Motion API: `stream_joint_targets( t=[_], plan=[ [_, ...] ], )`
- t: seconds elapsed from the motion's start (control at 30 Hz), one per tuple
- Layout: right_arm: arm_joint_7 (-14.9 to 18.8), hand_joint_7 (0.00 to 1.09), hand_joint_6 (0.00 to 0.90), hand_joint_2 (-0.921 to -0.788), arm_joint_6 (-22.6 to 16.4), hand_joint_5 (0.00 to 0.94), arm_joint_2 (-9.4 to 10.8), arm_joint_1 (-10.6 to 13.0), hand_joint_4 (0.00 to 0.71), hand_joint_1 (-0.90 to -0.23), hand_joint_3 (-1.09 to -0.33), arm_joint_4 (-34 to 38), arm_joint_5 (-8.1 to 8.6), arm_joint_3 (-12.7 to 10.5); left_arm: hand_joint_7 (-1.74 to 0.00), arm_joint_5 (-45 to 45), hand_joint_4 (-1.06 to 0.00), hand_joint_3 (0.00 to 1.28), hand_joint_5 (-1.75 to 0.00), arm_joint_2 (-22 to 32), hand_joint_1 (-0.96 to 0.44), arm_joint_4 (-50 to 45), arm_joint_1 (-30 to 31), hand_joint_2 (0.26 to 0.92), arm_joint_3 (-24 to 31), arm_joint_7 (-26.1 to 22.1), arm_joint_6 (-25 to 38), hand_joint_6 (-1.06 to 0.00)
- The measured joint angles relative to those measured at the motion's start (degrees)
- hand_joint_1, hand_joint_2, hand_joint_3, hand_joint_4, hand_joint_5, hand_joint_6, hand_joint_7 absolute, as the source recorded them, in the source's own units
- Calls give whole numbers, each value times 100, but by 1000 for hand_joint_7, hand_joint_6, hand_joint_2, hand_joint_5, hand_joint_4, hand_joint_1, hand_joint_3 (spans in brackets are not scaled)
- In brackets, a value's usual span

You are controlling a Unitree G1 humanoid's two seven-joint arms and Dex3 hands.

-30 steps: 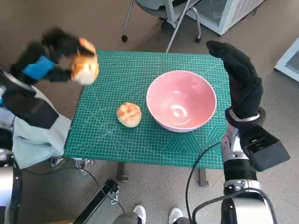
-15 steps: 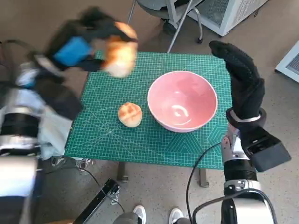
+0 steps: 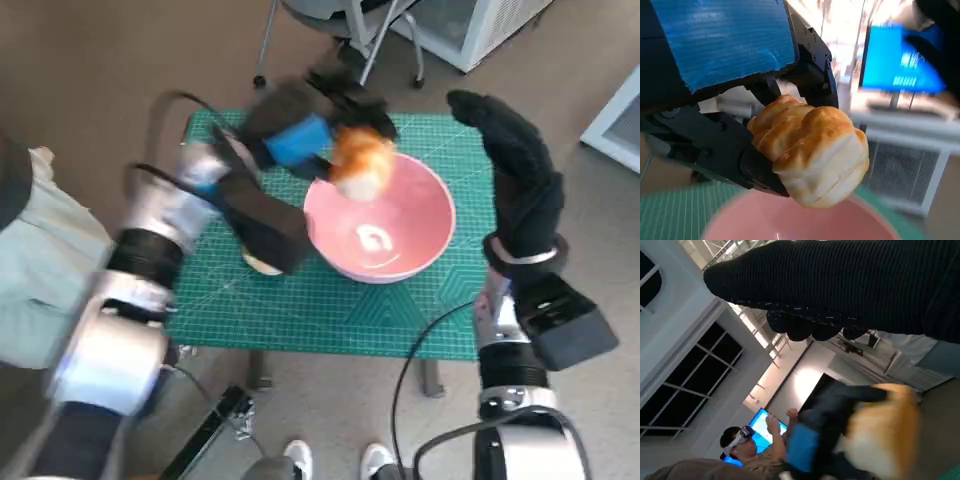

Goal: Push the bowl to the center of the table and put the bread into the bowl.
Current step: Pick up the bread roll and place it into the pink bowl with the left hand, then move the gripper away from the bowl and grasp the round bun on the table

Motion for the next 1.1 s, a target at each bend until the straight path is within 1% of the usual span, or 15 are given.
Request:
stream_joint_targets(
  t=[0.07,0.13,0.2,0.23,0.27,0.3,0.33,0.37,0.43,0.53,0.67,0.8,0.93,1.0,1.1],
  plan=[
    [0,820,38,-921,4,2,-4,29,347,-531,-665,-43,0,3,-1060,46,-636,47,-1220,-116,-1,88,5,917,-73,-1,89,-735],
    [-3,819,36,-921,10,1,-13,64,345,-530,-667,-98,0,4,-1085,47,-591,77,-1276,-217,-1,148,5,919,-115,-45,190,-704],
    [-6,819,35,-921,19,0,-26,103,343,-531,-668,-165,-2,3,-1220,43,-530,153,-1318,-315,-1,204,5,920,-147,-177,384,-590],
    [-9,818,34,-921,31,0,-33,117,343,-532,-668,-191,0,3,-1087,48,-393,164,-1088,-350,-34,217,5,906,-180,-241,519,-423],
    [-12,818,33,-921,46,0,-40,132,343,-533,-668,-212,0,2,-1024,70,-360,163,-976,-383,-46,227,5,904,-219,-296,639,-371],
    [-15,818,31,-921,65,0,-46,147,342,-532,-668,-239,1,1,-861,110,-238,149,-723,-410,-74,237,7,898,-268,-354,800,-237],
    [-18,818,30,-921,78,0,-51,162,342,-531,-667,-261,2,-1,-754,162,-166,136,-547,-429,-91,239,7,898,-316,-402,933,-151],
    [-22,818,29,-921,93,0,-57,176,342,-531,-667,-284,2,-3,-716,206,-141,131,-484,-439,-98,241,9,897,-358,-457,1071,-121],
    [-36,817,27,-921,124,0,-72,205,341,-531,-667,-336,2,-7,-461,230,-57,99,-213,-442,-133,240,22,880,-421,-571,1262,-49],
    [-68,819,29,-921,153,0,-92,225,340,-531,-667,-398,-4,-24,-312,216,-18,72,-69,-401,-180,223,44,858,-430,-808,1368,-15],
    [-158,822,33,-921,162,0,-105,227,335,-530,-668,-446,-42,-48,-295,35,-4,46,-17,-297,-241,114,124,834,-327,-1120,1314,-3],
    [-246,823,33,-921,162,0,-116,237,333,-536,-670,-483,-94,-54,-312,-214,0,29,-3,-122,-295,-89,264,816,-132,-1300,1077,0],
    [-313,824,33,-921,161,0,-131,247,332,-541,-670,-498,-194,-59,-325,-501,-4,22,-3,116,-298,-353,415,810,102,-1520,845,-2],
    [-333,825,32,-921,159,0,-138,249,332,-542,-670,-499,-212,-59,-330,-671,-17,17,-8,252,-275,-511,493,805,226,-1677,782,-13],
    [-345,826,31,-921,152,0,-144,251,332,-539,-670,-497,-227,-59,-231,-868,-54,6,-5,518,-242,-847,647,802,392,-1866,745,-93]
  ],
)
